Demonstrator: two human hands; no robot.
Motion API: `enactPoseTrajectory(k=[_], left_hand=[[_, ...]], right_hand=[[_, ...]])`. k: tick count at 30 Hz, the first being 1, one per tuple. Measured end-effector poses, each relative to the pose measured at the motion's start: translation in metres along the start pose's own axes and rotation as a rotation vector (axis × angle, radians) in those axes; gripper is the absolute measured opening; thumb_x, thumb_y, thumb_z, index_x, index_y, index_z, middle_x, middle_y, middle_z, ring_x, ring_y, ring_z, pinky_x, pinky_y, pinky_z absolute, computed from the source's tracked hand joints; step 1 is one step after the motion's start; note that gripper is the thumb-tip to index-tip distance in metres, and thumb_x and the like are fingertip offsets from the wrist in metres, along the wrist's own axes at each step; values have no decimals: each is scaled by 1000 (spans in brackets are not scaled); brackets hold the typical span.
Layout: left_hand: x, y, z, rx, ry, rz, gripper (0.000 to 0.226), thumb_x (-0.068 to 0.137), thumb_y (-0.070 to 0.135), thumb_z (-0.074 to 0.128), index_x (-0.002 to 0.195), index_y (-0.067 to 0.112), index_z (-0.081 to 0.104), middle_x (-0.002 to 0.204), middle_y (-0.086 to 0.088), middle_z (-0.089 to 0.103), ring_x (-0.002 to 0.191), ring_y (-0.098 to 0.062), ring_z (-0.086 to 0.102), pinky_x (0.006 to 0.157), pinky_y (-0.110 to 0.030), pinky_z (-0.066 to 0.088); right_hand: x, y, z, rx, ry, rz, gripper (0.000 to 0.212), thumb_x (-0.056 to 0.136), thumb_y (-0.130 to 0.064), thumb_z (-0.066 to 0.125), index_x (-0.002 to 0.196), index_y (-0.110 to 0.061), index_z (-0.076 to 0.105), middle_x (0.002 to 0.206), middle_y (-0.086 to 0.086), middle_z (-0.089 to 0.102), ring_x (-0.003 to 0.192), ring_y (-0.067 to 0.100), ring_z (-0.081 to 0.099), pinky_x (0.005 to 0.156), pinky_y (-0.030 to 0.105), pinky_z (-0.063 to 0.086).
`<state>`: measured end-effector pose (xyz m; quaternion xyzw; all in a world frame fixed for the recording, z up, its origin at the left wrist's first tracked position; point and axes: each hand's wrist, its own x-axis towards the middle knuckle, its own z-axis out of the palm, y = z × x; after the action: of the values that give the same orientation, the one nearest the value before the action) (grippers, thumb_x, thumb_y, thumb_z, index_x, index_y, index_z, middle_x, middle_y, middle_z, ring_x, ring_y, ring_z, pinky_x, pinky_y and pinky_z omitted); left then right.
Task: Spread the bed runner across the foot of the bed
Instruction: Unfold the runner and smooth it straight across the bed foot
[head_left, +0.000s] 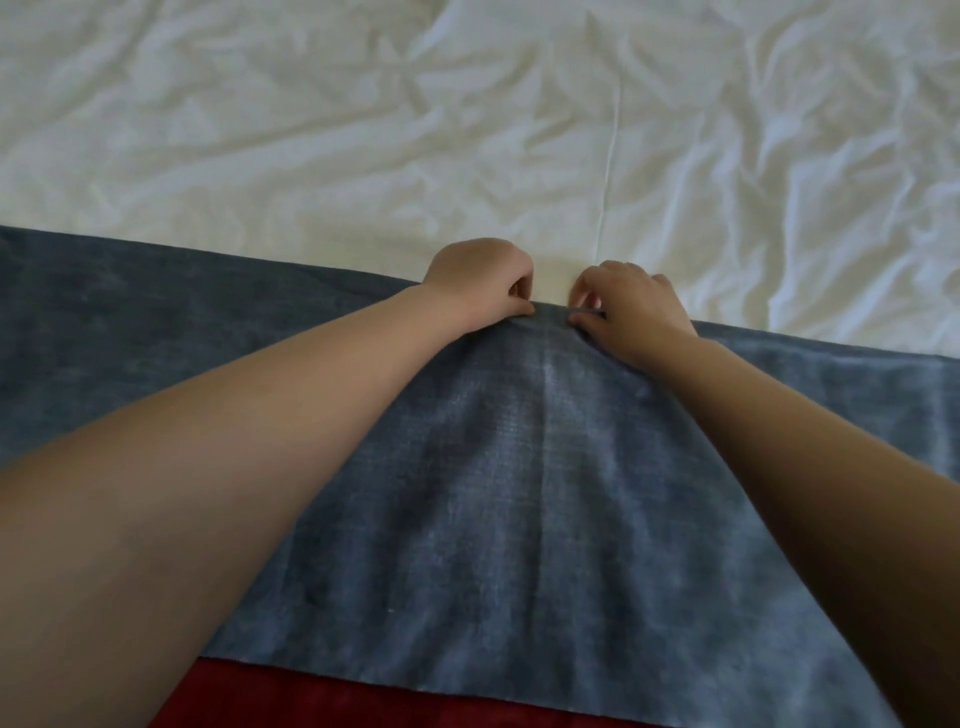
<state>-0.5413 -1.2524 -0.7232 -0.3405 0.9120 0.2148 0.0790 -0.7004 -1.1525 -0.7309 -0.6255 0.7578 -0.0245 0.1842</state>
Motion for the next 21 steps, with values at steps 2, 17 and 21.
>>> enactPoseTrajectory(k=[2, 17, 21], left_hand=[[5, 4, 1, 6, -20, -11, 14, 83, 36, 67, 87, 23, 65, 91, 6, 61, 82, -16, 54, 63, -28, 36], [4, -15, -5, 115, -58, 43, 17, 83, 44, 65, 85, 27, 65, 92, 4, 68, 81, -18, 59, 66, -28, 38], [10, -14, -4, 225, 3, 45, 19, 86, 42, 63, 88, 24, 65, 94, 1, 67, 91, -24, 59, 74, -32, 34]], right_hand=[[4, -2, 3, -45, -4, 10, 5, 88, -32, 60, 88, -27, 61, 96, -3, 59, 98, 21, 54, 85, 38, 37], [6, -9, 9, 94, 14, 79, 13, 88, -40, 58, 92, -29, 62, 90, -7, 52, 96, 19, 50, 92, 40, 31], [10, -9, 8, 123, 54, 168, 14, 93, -36, 54, 90, -27, 65, 93, -4, 53, 100, 21, 52, 92, 40, 31]])
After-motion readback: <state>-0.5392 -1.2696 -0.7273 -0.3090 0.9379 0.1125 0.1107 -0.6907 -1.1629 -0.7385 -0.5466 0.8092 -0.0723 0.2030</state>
